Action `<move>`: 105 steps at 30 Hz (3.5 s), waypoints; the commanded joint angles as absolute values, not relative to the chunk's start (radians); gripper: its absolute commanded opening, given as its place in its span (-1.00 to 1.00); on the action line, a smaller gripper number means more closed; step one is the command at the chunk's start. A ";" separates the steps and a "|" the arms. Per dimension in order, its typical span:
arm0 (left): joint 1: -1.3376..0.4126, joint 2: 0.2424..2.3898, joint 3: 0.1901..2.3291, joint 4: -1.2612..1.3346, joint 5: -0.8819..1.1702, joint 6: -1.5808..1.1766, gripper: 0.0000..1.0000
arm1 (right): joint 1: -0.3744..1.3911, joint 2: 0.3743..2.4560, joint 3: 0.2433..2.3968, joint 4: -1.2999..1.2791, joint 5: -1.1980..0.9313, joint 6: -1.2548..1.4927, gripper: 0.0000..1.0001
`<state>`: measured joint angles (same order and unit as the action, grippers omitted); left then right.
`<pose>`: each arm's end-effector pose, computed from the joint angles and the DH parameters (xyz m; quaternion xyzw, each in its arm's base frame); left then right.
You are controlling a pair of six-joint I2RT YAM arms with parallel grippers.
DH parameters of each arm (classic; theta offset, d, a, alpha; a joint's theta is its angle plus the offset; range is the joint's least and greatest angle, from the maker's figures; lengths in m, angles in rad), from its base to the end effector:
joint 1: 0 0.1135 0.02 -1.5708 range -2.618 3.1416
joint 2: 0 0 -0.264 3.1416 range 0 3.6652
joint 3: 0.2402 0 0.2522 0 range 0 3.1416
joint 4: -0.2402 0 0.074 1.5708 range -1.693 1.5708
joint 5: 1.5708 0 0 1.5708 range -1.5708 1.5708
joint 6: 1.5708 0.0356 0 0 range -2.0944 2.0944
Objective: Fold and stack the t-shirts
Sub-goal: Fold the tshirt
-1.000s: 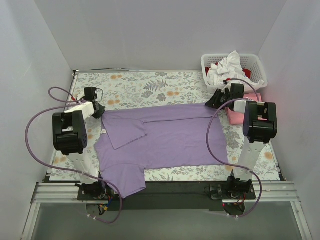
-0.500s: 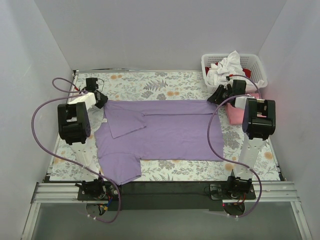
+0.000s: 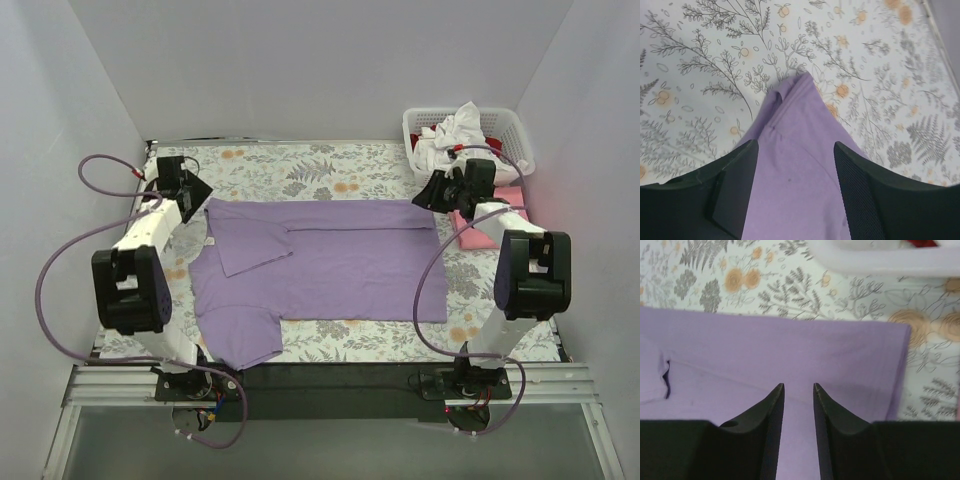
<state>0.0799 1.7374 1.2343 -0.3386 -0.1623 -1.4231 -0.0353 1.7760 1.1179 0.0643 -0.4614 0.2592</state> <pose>0.3783 0.0361 0.2269 -0.6569 0.6607 -0.1618 0.3253 0.3924 0.0020 0.2104 0.0200 0.8661 0.2517 0.4315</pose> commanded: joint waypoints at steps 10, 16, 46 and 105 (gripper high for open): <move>-0.170 1.468 0.968 -0.341 -0.285 -1.328 0.27 | 0.179 1.657 1.009 -0.057 -0.163 0.115 -0.26; -0.190 1.604 1.058 -0.310 -0.298 -1.295 0.26 | 0.212 1.761 1.110 -0.069 -0.117 0.100 -0.21; -0.064 2.077 1.368 -0.456 -0.313 -1.371 0.16 | 0.233 2.268 1.621 -0.175 -0.163 0.080 -0.21; 0.114 1.385 0.707 -0.456 -0.350 -1.393 -0.03 | 0.319 1.419 0.897 -0.127 -0.195 0.164 -0.04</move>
